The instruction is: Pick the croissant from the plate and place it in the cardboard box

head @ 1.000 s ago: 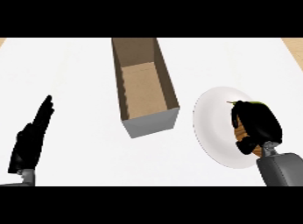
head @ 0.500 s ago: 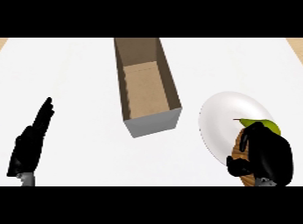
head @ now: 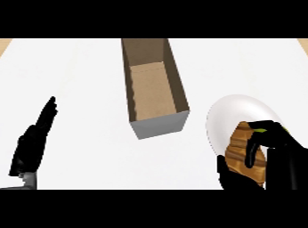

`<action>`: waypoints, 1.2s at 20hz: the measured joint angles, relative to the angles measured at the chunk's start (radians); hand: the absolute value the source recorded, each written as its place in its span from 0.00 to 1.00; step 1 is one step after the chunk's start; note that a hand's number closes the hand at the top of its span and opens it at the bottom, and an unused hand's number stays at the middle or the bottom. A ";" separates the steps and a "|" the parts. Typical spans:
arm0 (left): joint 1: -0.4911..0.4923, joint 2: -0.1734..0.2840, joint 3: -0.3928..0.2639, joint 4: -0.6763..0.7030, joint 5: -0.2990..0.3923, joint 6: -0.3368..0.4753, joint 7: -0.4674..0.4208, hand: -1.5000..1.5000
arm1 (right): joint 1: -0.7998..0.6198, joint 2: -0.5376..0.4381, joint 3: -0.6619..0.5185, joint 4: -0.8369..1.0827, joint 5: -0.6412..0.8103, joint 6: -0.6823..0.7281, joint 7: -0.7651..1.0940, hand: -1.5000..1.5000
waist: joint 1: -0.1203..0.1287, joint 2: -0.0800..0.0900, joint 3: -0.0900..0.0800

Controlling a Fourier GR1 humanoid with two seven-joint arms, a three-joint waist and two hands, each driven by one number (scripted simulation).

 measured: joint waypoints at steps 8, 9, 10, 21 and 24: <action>-0.029 -0.001 0.003 -0.019 -0.004 -0.013 0.033 0.50 | -0.320 0.002 0.097 0.040 -0.096 -0.035 0.150 1.00 | 0.015 0.004 0.000; -0.030 -0.004 0.001 -0.019 -0.007 -0.012 0.035 0.50 | -0.382 0.001 0.075 0.066 -0.125 -0.031 0.161 1.00 | 0.016 0.004 0.000; -0.025 -0.001 0.003 -0.028 -0.005 -0.017 0.037 0.50 | -0.427 0.001 0.071 0.111 -0.141 -0.050 0.172 1.00 | 0.018 0.004 0.000; -0.005 -0.040 -0.017 -0.021 -0.035 -0.005 0.014 0.50 | -0.819 0.001 -0.084 0.577 -0.311 -0.143 0.194 1.00 | 0.024 0.007 0.000; -0.022 -0.036 -0.007 -0.008 -0.028 -0.015 0.010 0.50 | -0.902 0.001 -0.112 0.738 -0.357 -0.193 0.193 1.00 | 0.028 0.009 0.000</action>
